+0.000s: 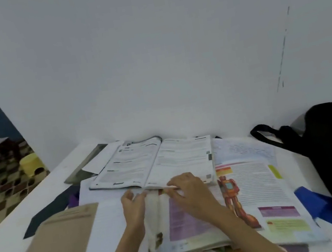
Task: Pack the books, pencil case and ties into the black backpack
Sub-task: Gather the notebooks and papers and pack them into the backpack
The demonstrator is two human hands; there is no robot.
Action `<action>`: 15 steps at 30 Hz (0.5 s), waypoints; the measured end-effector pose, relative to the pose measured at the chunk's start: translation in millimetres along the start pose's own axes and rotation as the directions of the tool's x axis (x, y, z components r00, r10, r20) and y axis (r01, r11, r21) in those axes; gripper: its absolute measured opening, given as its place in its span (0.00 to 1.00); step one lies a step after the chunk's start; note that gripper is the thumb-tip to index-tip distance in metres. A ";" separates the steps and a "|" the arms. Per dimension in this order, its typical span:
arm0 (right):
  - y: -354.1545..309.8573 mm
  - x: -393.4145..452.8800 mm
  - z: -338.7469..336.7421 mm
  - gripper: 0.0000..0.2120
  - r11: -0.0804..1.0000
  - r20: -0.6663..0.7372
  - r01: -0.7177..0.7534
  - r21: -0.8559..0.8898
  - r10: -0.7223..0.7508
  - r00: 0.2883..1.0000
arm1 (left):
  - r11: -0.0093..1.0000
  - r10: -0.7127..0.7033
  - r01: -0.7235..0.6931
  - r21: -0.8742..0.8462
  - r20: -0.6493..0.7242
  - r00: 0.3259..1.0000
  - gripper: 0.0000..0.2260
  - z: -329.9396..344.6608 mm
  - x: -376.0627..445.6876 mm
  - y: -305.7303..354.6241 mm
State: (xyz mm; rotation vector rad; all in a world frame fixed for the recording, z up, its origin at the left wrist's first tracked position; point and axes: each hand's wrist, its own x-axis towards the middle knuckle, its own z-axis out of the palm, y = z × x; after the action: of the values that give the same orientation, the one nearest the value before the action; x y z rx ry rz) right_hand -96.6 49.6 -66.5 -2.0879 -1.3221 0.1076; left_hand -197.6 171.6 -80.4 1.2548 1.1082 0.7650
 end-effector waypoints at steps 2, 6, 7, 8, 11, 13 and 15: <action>-15.1 18.9 23.3 0.22 0.996 0.082 -0.038 -0.080 0.044 0.996 | 0.987 -0.045 0.052 -0.152 0.047 0.998 0.26 -10.9 21.7 2.7; -18.0 24.7 49.7 0.35 0.974 0.171 -0.164 -0.154 0.190 0.967 | 0.863 -0.209 0.262 -0.431 0.168 0.964 0.15 -23.1 59.0 6.8; -18.3 24.3 51.4 0.39 0.974 0.133 -0.187 -0.130 0.204 0.970 | 0.831 -0.238 0.306 -0.464 0.201 0.950 0.10 -26.8 67.9 7.3; -18.8 24.8 51.6 0.40 0.973 0.097 -0.214 -0.083 0.222 0.970 | 0.826 -0.240 0.327 -0.459 0.239 0.941 0.08 -29.3 73.8 9.9; -19.6 28.6 43.9 0.27 0.947 0.064 -0.312 0.072 0.307 0.949 | 0.907 -0.170 0.261 -0.330 0.280 0.945 0.12 -31.1 86.7 17.5; -20.5 32.2 35.5 0.23 0.923 0.045 -0.364 0.129 0.361 0.932 | 0.950 -0.118 0.192 -0.246 0.288 0.950 0.07 -28.5 86.3 23.3; -23.1 39.3 27.3 0.23 0.890 0.020 -0.398 0.224 0.404 0.915 | 0.992 0.033 0.005 -0.123 0.305 0.952 0.01 -24.6 83.0 29.9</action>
State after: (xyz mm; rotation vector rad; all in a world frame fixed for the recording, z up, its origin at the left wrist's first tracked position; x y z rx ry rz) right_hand -106.3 101.7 -64.3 -2.1258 -0.8003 0.3870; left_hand -190.4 262.1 -68.5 1.2292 0.7889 0.6135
